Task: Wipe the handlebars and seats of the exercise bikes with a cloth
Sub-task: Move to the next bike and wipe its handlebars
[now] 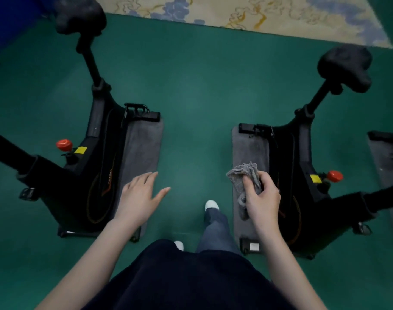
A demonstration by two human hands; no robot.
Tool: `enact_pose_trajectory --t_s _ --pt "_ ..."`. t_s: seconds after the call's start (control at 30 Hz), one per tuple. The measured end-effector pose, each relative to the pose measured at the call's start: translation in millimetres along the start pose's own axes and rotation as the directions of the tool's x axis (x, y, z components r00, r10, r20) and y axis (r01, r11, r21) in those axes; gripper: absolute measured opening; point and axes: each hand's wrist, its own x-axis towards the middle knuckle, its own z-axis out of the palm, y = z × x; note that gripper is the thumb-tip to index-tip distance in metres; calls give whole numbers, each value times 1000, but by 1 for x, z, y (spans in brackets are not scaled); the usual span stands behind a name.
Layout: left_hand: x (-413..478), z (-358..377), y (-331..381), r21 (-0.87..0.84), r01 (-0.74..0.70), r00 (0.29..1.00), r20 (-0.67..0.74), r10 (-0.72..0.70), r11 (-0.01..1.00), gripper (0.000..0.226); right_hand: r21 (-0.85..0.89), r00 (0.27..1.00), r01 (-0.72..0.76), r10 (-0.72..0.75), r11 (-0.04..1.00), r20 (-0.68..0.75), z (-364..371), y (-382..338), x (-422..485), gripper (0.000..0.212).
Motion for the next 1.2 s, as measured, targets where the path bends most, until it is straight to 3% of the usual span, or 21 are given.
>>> enact_pose_trajectory --t_s 0.2,0.57,0.93,1.2 --pt "56 -13 44 -85 174 983 -44 -178 981 67 -21 986 101 -97 995 137 -8 -12 113 6" --pt "128 -27 126 -107 286 948 -116 -298 952 67 -23 929 219 -201 975 310 -7 -29 261 7" --pt "175 -35 96 -152 484 860 -95 -501 862 68 20 816 295 -263 955 515 77 -65 322 1" --pt "255 -63 54 -224 549 811 -92 -578 805 68 33 711 419 -351 907 609 152 -124 383 1"
